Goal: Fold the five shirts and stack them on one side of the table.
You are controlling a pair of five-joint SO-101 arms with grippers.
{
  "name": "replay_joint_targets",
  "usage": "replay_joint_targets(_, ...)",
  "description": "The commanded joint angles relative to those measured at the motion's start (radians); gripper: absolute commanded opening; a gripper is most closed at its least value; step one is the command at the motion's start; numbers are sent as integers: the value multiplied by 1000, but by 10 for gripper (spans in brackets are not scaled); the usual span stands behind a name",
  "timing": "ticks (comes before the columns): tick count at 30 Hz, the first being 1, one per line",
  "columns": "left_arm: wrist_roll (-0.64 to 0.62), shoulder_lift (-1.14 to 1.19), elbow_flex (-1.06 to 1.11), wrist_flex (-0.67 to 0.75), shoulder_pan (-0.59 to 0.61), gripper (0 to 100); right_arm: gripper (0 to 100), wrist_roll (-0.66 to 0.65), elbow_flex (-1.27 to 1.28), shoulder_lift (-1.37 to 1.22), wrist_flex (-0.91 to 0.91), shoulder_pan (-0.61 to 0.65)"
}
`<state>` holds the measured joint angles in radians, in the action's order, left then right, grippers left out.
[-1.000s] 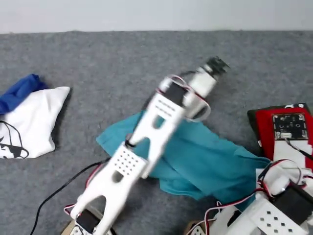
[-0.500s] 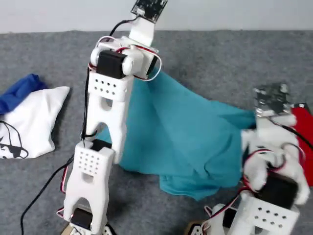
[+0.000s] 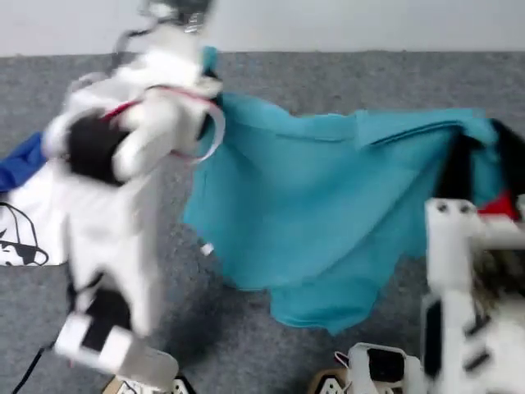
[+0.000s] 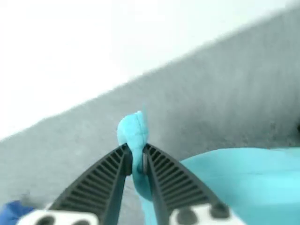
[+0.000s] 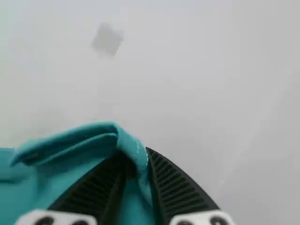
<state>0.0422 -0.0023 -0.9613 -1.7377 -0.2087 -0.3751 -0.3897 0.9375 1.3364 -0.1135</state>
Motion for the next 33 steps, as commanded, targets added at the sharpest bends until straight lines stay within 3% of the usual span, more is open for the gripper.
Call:
replay_joint_targets(1,-5,-256,51,-14,46,14,10,12,-207,-31,39,-42)
replay_joint_targets(11,-43,-694,186,48,52,14,10,60,-325,8,94,-71)
replay_joint_targets(19,-60,-667,377,104,54,14,10,89,-219,-111,180,-64)
replay_joint_targets(23,-61,-626,526,166,54,14,10,80,-98,-232,188,41)
replay_joint_targets(27,-55,-562,748,313,54,14,10,78,60,-381,120,179)
replay_joint_targets(33,-54,-411,944,624,101,14,10,75,147,-630,-205,196)
